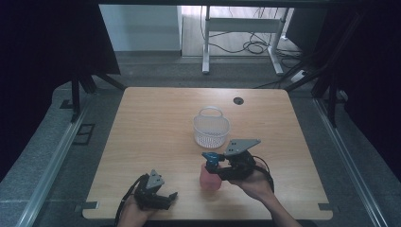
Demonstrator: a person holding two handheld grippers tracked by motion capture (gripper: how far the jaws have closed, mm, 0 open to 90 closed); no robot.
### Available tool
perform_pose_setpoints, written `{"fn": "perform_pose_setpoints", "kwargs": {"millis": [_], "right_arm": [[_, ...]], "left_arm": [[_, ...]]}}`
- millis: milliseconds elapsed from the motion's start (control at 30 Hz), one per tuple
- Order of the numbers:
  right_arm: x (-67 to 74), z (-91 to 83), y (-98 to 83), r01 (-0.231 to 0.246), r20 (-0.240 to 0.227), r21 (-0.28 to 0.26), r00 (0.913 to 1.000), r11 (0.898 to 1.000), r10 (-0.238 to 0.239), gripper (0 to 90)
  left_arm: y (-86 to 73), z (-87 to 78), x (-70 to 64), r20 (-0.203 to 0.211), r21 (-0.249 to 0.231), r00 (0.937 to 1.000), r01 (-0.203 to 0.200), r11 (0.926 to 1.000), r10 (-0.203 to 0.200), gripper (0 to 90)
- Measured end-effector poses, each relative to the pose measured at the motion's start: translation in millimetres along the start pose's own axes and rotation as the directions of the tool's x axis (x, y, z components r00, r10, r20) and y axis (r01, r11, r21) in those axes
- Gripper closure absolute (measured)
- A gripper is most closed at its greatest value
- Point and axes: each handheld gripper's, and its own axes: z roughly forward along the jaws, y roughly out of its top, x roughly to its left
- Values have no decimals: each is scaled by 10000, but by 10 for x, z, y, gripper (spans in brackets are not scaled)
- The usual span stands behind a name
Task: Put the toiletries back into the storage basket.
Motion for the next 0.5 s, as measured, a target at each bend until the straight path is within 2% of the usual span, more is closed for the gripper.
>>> {"fn": "perform_pose_setpoints", "kwargs": {"millis": [500], "right_arm": [[-146, -71, 153, -114, 293, -71, 9995, 9999, 116, 522]], "left_arm": [[0, 1, 0, -5, -10, 10000, -7, 10000, 7, 113]]}}
